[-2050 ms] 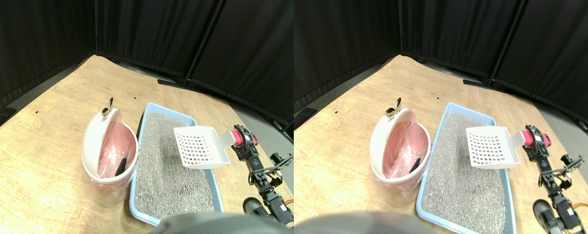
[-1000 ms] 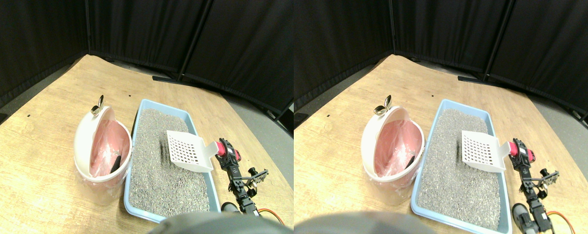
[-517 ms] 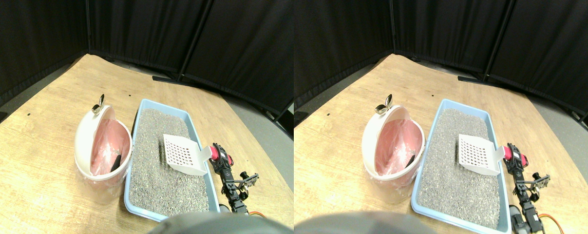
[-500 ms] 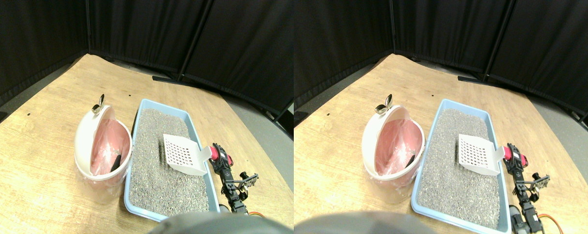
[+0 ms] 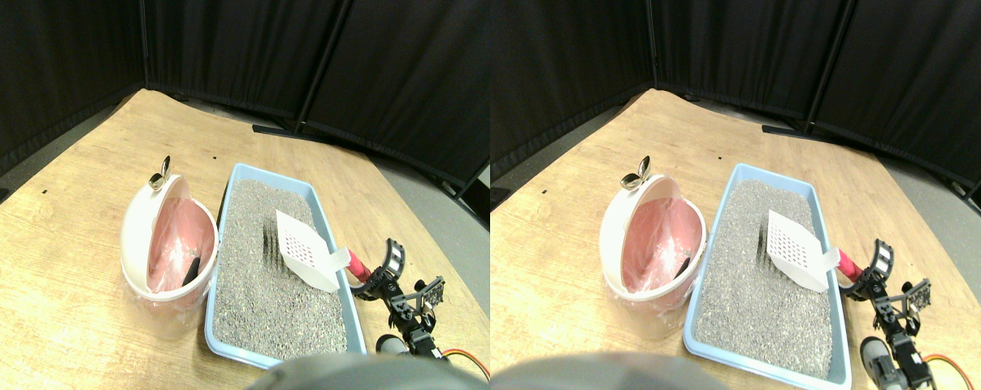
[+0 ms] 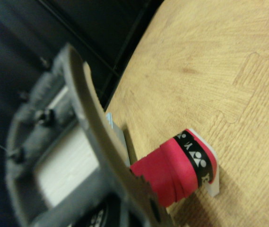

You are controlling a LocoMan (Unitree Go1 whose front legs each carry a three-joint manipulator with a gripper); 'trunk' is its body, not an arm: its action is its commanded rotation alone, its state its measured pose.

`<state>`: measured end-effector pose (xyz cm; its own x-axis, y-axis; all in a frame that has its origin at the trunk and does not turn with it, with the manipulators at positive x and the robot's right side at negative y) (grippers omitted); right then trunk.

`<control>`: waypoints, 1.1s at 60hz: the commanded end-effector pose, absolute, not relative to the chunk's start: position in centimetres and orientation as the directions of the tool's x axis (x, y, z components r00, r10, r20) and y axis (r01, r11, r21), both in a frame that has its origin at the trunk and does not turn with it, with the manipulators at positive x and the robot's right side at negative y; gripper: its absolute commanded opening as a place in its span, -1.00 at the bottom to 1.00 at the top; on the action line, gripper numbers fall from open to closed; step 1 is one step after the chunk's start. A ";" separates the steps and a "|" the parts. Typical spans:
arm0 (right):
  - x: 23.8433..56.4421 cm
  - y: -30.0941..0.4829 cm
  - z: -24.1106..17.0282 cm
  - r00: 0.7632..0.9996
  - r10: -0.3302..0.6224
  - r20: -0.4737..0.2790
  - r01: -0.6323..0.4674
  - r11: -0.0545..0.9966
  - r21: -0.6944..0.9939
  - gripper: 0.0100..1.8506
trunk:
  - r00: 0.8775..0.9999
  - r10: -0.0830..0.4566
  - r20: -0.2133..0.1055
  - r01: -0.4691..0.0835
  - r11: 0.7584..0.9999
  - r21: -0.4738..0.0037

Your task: Scoop (unimanual)

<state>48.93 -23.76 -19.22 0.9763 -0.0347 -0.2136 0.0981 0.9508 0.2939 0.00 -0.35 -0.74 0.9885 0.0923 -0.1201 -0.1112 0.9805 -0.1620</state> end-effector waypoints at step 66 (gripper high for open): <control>43.2 -24.6 -13.6 0.985 0.089 0.147 -0.126 0.955 0.268 -0.95 | 0.995 0.002 -0.104 -0.013 0.994 -0.104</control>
<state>43.18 -24.77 -14.41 0.9924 0.0811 0.0929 -0.1041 0.9549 0.2782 0.31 -0.46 -0.92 0.9907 0.0201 -0.1342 -0.0332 0.9949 -0.0957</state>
